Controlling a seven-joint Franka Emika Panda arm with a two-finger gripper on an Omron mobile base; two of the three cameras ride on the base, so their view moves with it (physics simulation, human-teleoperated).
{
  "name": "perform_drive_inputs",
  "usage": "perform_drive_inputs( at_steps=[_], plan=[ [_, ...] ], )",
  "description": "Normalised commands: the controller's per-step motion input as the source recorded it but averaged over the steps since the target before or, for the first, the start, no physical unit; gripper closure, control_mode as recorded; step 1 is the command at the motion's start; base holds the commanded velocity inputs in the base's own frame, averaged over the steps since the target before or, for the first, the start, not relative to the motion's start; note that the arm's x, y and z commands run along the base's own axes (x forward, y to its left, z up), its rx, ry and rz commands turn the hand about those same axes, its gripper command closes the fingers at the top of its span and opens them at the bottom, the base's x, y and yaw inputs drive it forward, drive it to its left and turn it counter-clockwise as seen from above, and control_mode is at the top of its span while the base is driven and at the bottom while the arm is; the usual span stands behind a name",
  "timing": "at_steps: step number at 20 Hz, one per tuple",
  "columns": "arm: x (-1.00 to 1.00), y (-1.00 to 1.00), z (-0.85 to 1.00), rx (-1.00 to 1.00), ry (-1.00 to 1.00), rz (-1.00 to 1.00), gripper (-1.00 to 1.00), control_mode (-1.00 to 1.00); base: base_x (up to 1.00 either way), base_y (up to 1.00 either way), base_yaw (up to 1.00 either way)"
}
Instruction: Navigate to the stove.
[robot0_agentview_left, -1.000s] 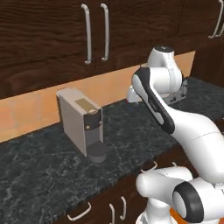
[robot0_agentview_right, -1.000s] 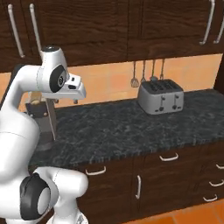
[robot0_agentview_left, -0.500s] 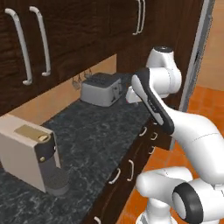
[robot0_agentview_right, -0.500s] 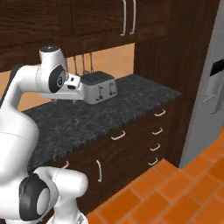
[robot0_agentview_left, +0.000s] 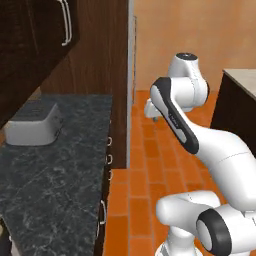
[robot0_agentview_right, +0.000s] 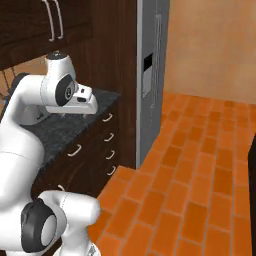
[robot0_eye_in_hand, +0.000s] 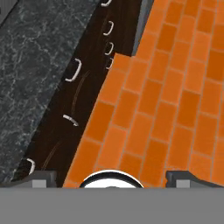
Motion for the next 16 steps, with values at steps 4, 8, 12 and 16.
perform_drive_inputs(
  at_steps=[4,8,12,16],
  plan=[
    [0.00,0.00,0.00,0.00,0.00,0.00,-1.00,1.00,0.15,-0.19,-0.72],
    [0.00,0.00,0.00,0.00,0.00,0.00,-1.00,1.00,0.24,-0.47,-0.63],
    [0.00,0.00,0.00,0.00,0.00,0.00,-1.00,1.00,0.24,-0.66,-0.62],
    [0.00,0.00,0.00,0.00,0.00,0.00,-1.00,1.00,0.24,-0.54,-0.69]
  ],
)
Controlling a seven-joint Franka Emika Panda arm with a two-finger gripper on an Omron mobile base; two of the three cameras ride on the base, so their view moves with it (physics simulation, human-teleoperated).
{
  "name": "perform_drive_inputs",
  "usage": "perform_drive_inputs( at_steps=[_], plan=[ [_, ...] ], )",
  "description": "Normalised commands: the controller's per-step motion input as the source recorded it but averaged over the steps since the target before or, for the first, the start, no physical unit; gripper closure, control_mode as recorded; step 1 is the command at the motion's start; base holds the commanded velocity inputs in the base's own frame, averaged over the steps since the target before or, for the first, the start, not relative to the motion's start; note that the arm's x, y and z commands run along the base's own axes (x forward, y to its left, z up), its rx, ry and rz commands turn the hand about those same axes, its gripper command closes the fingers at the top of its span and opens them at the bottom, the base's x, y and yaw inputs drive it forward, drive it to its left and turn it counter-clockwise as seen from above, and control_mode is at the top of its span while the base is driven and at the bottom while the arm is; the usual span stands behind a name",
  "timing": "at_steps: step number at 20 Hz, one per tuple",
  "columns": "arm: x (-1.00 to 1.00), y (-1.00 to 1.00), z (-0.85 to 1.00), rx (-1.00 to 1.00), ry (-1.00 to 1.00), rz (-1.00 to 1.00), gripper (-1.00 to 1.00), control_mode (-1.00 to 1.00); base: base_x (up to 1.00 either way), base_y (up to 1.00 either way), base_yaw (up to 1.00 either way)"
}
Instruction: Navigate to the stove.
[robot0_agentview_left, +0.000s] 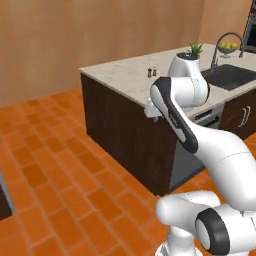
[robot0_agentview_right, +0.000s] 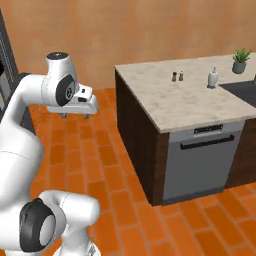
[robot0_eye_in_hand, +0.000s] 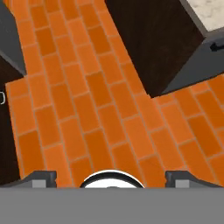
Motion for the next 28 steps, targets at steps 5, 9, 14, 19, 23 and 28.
perform_drive_inputs(
  at_steps=[5,9,14,19,23,28],
  plan=[
    [0.00,0.00,0.00,0.00,0.00,0.00,-1.00,1.00,0.28,-0.42,-0.72],
    [0.00,0.00,0.00,0.00,0.00,0.00,-1.00,1.00,0.40,-0.04,-0.77],
    [0.00,0.00,0.00,0.00,0.00,0.00,-1.00,1.00,0.49,0.06,-0.63],
    [0.00,0.00,0.00,0.00,0.00,0.00,-1.00,1.00,0.64,0.00,-0.55],
    [0.00,0.00,0.00,0.00,0.00,0.00,-1.00,1.00,0.83,0.00,-0.53],
    [0.00,0.00,0.00,0.00,0.00,0.00,-1.00,1.00,0.79,0.00,-0.57]
  ],
)
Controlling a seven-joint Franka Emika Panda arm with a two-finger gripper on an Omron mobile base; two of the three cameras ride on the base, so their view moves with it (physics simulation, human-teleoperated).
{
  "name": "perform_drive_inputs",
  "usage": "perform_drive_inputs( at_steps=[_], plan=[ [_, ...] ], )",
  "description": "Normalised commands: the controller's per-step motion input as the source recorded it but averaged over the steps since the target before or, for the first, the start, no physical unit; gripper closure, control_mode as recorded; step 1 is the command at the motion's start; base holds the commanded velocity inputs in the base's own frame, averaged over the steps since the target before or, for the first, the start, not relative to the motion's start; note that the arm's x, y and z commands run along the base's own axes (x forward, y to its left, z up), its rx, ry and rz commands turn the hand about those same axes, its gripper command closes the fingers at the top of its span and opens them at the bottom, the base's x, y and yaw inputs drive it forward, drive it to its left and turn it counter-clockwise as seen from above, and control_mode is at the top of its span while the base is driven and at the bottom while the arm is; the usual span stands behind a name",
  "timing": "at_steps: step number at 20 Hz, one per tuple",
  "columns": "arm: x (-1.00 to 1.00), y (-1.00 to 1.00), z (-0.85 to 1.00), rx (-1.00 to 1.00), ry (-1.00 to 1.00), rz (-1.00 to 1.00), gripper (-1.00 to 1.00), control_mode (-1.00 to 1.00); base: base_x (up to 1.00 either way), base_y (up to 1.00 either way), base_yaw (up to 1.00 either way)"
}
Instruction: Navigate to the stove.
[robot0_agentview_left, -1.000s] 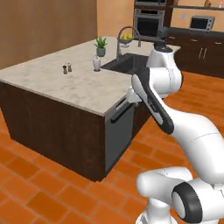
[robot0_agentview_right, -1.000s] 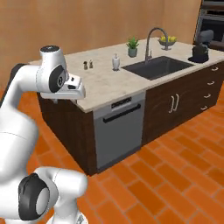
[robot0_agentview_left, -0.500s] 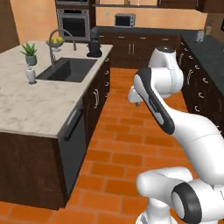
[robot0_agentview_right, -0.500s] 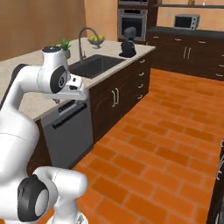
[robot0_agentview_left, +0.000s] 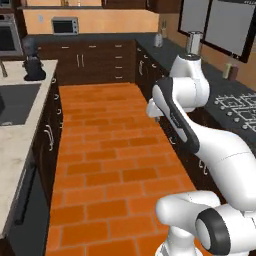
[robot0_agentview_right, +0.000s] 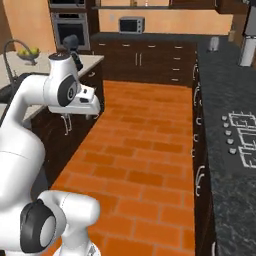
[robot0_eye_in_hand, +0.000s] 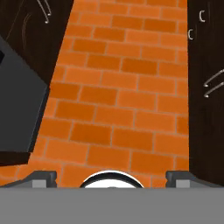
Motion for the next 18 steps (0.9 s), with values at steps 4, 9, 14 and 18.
perform_drive_inputs(
  at_steps=[4,9,14,18],
  plan=[
    [0.00,0.00,0.00,0.00,0.00,0.00,-1.00,1.00,0.72,0.05,-0.67],
    [0.00,0.00,0.00,0.00,0.00,0.00,-1.00,1.00,0.65,0.27,-0.71],
    [0.00,0.00,0.00,0.00,0.00,0.00,-1.00,1.00,0.74,0.45,-0.72],
    [0.00,0.00,0.00,0.00,0.00,0.00,-1.00,1.00,0.93,0.65,-0.67]
  ],
)
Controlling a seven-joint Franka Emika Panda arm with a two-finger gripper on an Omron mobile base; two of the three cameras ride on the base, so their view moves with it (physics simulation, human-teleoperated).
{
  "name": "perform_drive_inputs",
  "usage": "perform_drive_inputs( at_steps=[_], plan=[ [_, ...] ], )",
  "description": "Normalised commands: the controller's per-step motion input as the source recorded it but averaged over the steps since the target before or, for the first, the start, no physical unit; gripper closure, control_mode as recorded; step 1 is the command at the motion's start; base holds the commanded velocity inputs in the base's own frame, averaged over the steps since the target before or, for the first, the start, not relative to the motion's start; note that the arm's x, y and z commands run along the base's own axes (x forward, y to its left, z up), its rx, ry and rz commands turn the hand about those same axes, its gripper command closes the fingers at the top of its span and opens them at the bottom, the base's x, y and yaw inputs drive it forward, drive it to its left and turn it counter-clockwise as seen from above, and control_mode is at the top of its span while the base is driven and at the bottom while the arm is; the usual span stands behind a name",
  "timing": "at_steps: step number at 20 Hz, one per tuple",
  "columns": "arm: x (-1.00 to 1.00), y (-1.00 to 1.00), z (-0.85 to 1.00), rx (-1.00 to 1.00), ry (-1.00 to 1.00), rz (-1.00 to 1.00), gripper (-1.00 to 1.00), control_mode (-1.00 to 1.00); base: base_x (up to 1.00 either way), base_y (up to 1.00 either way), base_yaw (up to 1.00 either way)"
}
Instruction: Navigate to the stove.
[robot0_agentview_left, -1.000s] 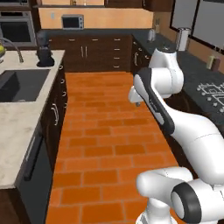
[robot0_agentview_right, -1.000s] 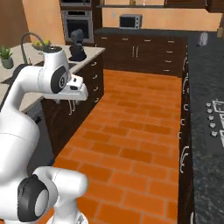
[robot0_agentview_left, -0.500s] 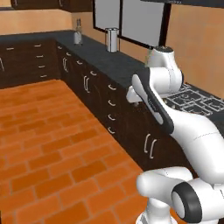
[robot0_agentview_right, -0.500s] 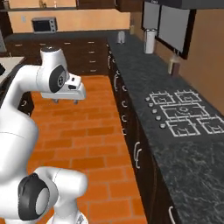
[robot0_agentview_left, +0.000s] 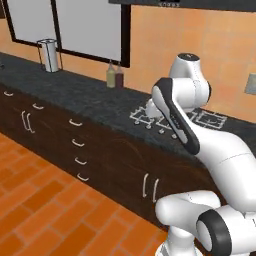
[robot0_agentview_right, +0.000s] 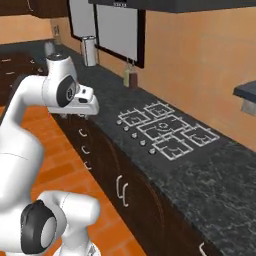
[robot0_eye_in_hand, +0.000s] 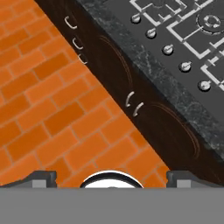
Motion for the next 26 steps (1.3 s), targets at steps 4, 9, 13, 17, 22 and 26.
perform_drive_inputs(
  at_steps=[4,9,13,17,22,26],
  plan=[
    [0.00,0.00,0.00,0.00,0.00,0.00,-1.00,1.00,0.92,0.84,-0.58],
    [0.00,0.00,0.00,0.00,0.00,0.00,-1.00,1.00,0.78,0.68,-0.59],
    [0.00,0.00,0.00,0.00,0.00,0.00,-1.00,1.00,0.58,0.42,-0.62],
    [0.00,0.00,0.00,0.00,0.00,0.00,-1.00,1.00,0.61,0.33,-0.57],
    [0.00,0.00,0.00,0.00,0.00,0.00,-1.00,1.00,0.65,0.46,-0.51],
    [0.00,0.00,0.00,0.00,0.00,0.00,-1.00,1.00,0.46,0.54,-0.37]
  ],
)
